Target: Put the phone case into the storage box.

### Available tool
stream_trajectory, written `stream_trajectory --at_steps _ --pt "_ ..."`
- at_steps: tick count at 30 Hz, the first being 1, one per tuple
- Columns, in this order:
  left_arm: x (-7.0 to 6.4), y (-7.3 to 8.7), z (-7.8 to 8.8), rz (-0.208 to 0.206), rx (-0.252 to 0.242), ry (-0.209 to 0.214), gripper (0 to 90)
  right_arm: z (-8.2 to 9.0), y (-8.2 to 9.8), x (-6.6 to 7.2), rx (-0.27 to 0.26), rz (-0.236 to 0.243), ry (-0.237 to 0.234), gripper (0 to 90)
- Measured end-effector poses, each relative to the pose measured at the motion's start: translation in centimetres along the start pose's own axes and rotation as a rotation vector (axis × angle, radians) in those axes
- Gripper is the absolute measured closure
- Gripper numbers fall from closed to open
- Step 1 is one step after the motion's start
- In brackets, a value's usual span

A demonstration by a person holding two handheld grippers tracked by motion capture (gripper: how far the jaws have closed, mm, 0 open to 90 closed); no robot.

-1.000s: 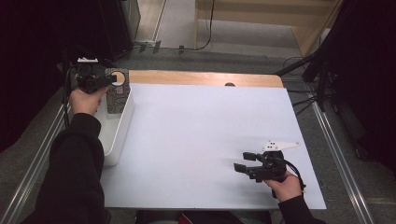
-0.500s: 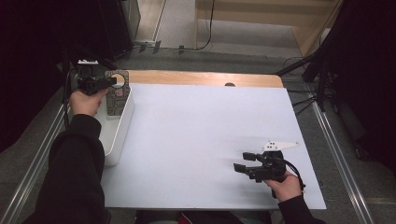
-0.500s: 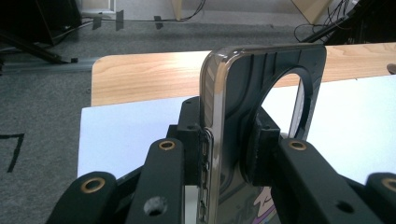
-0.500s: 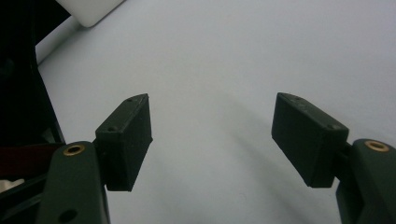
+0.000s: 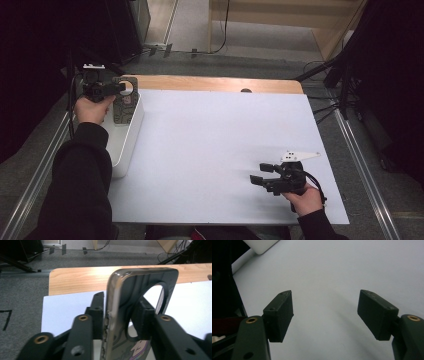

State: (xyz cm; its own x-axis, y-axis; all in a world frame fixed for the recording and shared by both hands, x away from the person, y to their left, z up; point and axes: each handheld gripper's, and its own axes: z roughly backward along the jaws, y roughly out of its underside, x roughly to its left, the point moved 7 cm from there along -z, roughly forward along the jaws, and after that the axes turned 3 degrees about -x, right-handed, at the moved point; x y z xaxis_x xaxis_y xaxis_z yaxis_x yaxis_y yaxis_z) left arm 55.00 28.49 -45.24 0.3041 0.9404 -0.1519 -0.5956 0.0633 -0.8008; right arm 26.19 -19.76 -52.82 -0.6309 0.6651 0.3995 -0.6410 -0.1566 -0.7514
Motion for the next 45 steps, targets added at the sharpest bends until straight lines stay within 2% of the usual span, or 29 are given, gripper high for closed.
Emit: stream_trajectory --at_steps 4,5,9,11,19,21,23,27,34,43,45 --pt "0.1 0.0 -0.1 0.01 -0.001 0.016 44.2 0.0 0.0 0.0 0.0 0.001 0.0 27.6" --pt "0.1 -0.1 0.0 0.011 -0.002 0.024 42.2 0.0 0.0 0.0 0.0 0.002 0.0 27.6" --pt "0.1 -0.1 0.0 0.009 -0.013 0.025 37.3 0.0 0.0 0.0 0.003 0.0 -0.001 27.6" --pt "0.2 -0.1 0.0 0.005 -0.012 0.018 30.7 -0.1 0.0 0.0 0.001 0.004 -0.002 27.7" --pt "0.0 -0.1 0.4 0.001 0.001 0.042 26.9 -0.1 0.0 0.1 0.002 0.004 -0.005 27.6" --pt "-0.1 -0.2 0.4 0.0 -0.003 0.035 20.5 -0.1 0.0 0.1 0.002 0.008 -0.005 27.6" --pt "-0.2 -0.1 0.4 0.006 0.006 0.049 19.7 -0.1 -0.1 0.1 0.002 0.008 -0.005 27.6" --pt "-0.3 0.0 0.6 0.01 0.022 0.048 19.7 -0.1 -0.1 0.1 0.004 0.007 -0.007 27.6" --pt "-0.5 -0.3 1.4 0.015 0.012 0.075 19.7 -0.2 -0.1 0.2 0.007 0.007 -0.009 27.6" --pt "-0.3 -0.3 2.6 0.041 0.016 0.083 19.7 -0.3 -0.2 0.2 0.008 0.011 -0.013 27.6" --pt "-0.4 -0.3 2.8 0.036 0.023 0.088 19.8 -0.4 -0.2 0.3 0.008 0.011 -0.015 27.6"
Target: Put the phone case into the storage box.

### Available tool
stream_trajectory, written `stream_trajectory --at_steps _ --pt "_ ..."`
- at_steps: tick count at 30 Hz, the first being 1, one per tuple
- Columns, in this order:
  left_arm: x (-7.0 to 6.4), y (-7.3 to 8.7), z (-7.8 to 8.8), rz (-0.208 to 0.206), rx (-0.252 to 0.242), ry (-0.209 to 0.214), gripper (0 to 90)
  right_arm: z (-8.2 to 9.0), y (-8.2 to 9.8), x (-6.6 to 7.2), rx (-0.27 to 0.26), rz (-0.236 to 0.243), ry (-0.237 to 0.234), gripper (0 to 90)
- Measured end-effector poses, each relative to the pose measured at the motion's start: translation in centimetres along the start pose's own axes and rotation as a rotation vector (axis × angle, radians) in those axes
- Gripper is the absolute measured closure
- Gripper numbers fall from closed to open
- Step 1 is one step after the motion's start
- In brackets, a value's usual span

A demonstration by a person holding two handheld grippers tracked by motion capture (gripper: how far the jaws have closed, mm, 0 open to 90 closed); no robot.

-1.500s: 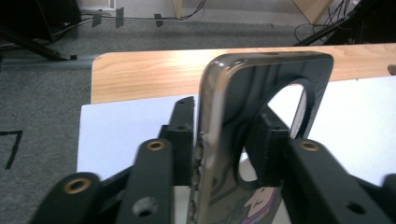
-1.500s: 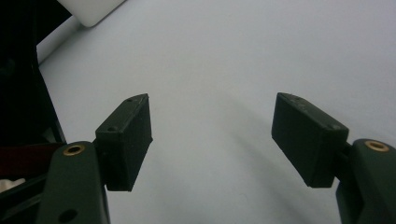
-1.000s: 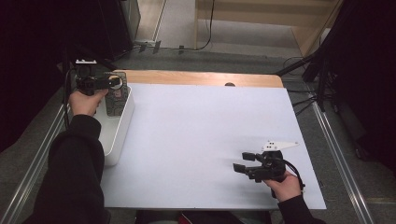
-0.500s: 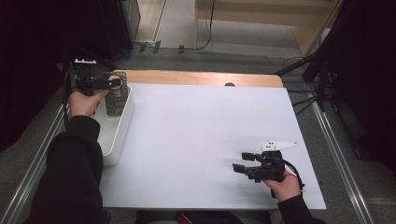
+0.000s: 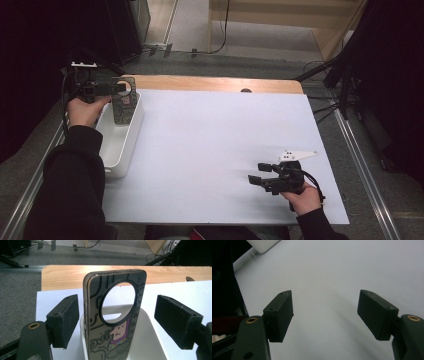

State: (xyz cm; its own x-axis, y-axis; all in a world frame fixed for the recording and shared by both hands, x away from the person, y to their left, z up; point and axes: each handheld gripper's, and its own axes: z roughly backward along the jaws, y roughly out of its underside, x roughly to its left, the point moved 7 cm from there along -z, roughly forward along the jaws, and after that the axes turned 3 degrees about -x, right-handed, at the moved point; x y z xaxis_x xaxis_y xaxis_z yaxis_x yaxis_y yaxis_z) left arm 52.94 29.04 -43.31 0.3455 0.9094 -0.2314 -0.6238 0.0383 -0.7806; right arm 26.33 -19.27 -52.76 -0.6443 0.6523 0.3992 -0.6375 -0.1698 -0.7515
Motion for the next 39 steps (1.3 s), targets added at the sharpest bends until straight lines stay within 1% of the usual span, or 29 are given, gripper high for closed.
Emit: stream_trajectory --at_steps 2,8,14,16,17,20,30,31,35,39 --pt "-0.2 0.0 0.2 -0.007 0.002 -0.001 19.9 0.0 0.0 0.0 0.0 0.003 -0.002 27.6" --pt "-0.7 -0.1 1.0 -0.02 0.001 0.013 19.9 -0.2 -0.1 0.0 0.005 0.003 -0.005 27.6" --pt "-1.3 -0.1 1.9 -0.021 -0.01 0.03 19.9 -0.4 -0.3 0.0 0.005 0.011 -0.008 27.6" --pt "-1.6 0.0 2.0 -0.019 0.0 0.041 20.0 -0.5 -0.3 0.1 0.005 0.012 -0.012 27.6" --pt "-1.8 0.1 2.1 -0.017 0.008 0.052 20.2 -0.5 -0.4 0.1 0.006 0.012 -0.013 27.6" --pt "-2.3 0.3 2.2 -0.025 0.013 0.064 20.2 -0.7 -0.5 0.1 0.007 0.018 -0.017 27.6" --pt "-4.1 0.8 2.9 -0.041 0.001 0.112 20.2 -0.8 -0.8 0.1 0.009 0.021 -0.022 27.6" --pt "-4.3 0.9 3.0 -0.042 0.01 0.121 20.2 -0.9 -0.8 0.1 0.008 0.023 -0.024 27.6" --pt "-5.0 1.2 3.0 -0.057 0.019 0.135 20.2 -1.0 -0.8 0.1 0.011 0.026 -0.027 27.6" --pt "-6.0 1.5 2.9 -0.057 0.024 0.157 20.2 -1.0 -0.8 0.1 0.01 0.026 -0.025 27.6"
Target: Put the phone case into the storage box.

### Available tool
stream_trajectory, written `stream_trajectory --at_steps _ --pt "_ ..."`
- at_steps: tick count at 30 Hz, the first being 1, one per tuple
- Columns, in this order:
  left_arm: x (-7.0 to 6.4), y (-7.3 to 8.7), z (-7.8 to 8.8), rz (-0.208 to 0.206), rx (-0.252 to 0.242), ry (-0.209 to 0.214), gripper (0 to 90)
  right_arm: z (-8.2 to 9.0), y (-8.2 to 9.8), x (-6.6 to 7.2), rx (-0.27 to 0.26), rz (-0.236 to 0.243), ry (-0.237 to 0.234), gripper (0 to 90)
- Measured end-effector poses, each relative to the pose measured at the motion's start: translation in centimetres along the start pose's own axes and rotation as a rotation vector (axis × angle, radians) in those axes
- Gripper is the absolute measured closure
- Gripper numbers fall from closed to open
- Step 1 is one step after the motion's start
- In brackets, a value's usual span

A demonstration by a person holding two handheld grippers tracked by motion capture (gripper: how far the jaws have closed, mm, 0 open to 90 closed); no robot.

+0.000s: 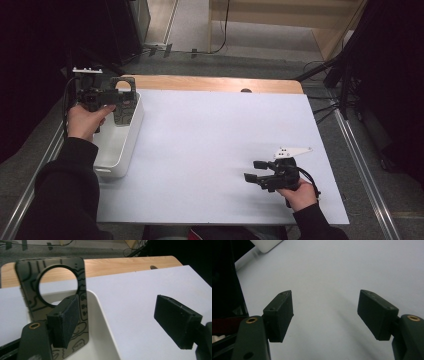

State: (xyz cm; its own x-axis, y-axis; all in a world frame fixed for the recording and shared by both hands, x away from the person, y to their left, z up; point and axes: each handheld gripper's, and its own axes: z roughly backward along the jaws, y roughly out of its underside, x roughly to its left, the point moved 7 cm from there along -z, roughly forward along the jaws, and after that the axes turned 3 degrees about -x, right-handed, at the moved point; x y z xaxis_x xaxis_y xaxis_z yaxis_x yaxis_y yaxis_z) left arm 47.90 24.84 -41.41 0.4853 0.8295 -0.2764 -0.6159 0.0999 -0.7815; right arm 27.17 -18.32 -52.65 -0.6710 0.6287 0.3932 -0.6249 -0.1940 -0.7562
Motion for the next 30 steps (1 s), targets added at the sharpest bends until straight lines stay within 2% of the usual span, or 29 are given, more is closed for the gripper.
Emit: stream_trajectory --at_steps 8,14,20,30 --pt "-2.4 0.2 -0.2 -0.022 0.01 0.047 20.2 0.0 0.0 0.0 -0.001 0.0 0.0 27.6" --pt "-4.5 0.8 -0.4 -0.053 0.023 0.083 20.2 0.1 0.0 0.0 0.0 0.0 -0.001 27.6" --pt "-7.0 2.1 -0.6 -0.088 0.04 0.138 20.2 0.2 0.1 0.1 0.002 -0.005 -0.001 27.6" --pt "-9.9 4.9 -0.9 -0.127 0.068 0.19 20.3 0.2 0.1 0.0 -0.001 -0.008 -0.002 27.6"
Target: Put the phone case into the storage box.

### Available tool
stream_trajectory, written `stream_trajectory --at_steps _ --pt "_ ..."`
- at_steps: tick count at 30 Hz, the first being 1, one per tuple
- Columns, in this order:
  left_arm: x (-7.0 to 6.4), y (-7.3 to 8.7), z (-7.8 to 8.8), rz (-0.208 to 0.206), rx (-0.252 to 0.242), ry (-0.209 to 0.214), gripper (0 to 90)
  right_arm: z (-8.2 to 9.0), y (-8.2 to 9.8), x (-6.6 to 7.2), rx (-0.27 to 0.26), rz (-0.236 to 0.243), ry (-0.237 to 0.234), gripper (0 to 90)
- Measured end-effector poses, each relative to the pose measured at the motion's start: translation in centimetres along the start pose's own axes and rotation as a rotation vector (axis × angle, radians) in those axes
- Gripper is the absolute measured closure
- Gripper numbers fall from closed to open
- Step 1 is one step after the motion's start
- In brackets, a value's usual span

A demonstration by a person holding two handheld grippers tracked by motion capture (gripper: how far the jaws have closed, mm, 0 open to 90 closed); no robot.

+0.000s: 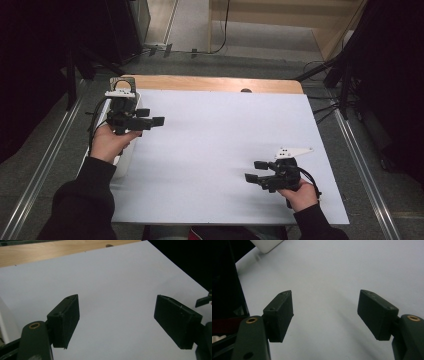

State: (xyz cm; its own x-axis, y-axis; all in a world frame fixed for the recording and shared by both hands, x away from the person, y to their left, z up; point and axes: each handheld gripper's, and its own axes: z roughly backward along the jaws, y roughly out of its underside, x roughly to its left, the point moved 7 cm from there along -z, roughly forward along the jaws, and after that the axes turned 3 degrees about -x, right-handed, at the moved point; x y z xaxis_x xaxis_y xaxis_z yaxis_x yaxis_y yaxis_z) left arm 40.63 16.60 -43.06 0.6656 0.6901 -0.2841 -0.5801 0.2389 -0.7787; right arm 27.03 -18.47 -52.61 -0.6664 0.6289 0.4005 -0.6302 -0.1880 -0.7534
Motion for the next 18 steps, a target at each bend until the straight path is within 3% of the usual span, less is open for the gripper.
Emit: stream_trajectory --at_steps 10,18 --pt "-2.9 2.8 -0.3 -0.023 0.01 0.059 20.3 0.0 0.0 -0.1 0.0 -0.002 0.0 27.6" --pt "-4.9 4.7 -0.7 -0.064 0.017 0.092 20.3 0.1 0.1 -0.1 0.001 -0.004 0.003 27.6"
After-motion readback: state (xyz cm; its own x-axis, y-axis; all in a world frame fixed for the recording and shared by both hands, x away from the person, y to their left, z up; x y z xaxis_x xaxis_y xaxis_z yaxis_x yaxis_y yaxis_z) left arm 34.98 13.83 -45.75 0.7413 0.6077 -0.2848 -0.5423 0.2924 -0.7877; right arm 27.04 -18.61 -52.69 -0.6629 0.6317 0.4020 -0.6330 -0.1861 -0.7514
